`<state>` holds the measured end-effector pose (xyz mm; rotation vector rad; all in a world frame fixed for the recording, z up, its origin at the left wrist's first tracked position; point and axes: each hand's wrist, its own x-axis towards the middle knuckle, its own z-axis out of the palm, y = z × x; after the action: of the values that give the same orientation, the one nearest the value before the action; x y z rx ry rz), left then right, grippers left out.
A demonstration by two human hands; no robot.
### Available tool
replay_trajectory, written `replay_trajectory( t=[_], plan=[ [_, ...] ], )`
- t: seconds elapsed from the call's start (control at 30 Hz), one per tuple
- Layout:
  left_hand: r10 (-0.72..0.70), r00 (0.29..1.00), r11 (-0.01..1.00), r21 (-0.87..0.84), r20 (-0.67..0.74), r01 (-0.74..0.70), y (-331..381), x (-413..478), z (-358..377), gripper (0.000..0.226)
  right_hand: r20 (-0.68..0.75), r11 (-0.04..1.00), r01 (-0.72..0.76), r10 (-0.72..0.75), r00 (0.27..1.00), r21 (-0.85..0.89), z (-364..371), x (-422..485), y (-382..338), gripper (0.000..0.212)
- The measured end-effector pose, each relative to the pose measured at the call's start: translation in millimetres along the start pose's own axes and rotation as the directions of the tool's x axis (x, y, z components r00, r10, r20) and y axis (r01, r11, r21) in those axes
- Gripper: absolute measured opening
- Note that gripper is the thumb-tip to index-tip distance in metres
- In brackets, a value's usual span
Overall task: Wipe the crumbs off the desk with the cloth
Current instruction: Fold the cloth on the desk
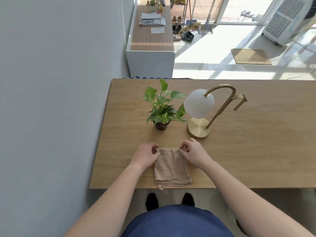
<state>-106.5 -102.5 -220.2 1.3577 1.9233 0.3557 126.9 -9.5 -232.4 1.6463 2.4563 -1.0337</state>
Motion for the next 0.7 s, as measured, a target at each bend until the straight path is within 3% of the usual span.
replay_trajectory(
  t=[0.2, 0.5, 0.6, 0.7],
  plan=[
    [0.046, 0.999, 0.994, 0.097, 0.017, -0.047, 3, 11, 4, 0.021, 0.014, 0.999, -0.012, 0.013, 1.0, -0.052, 6, 1, -7, 0.014],
    [0.013, 0.999, 0.998, -0.058, 0.046, -0.01, 0, 12, 2, 0.008, 0.002, 0.992, -0.112, 0.112, 0.994, 0.059, 6, -13, -5, 0.014],
    [0.017, 0.999, 0.989, -0.145, 0.029, -0.012, -1, 7, 1, 0.004, -0.02, 0.981, -0.102, 0.106, 0.994, 0.163, 2, -21, -4, 0.005],
    [0.019, 1.0, 0.972, -0.233, 0.017, -0.015, 1, -1, -1, 0.005, 0.001, 0.92, -0.112, 0.12, 0.993, 0.375, -4, -31, 1, 0.005]
  ],
)
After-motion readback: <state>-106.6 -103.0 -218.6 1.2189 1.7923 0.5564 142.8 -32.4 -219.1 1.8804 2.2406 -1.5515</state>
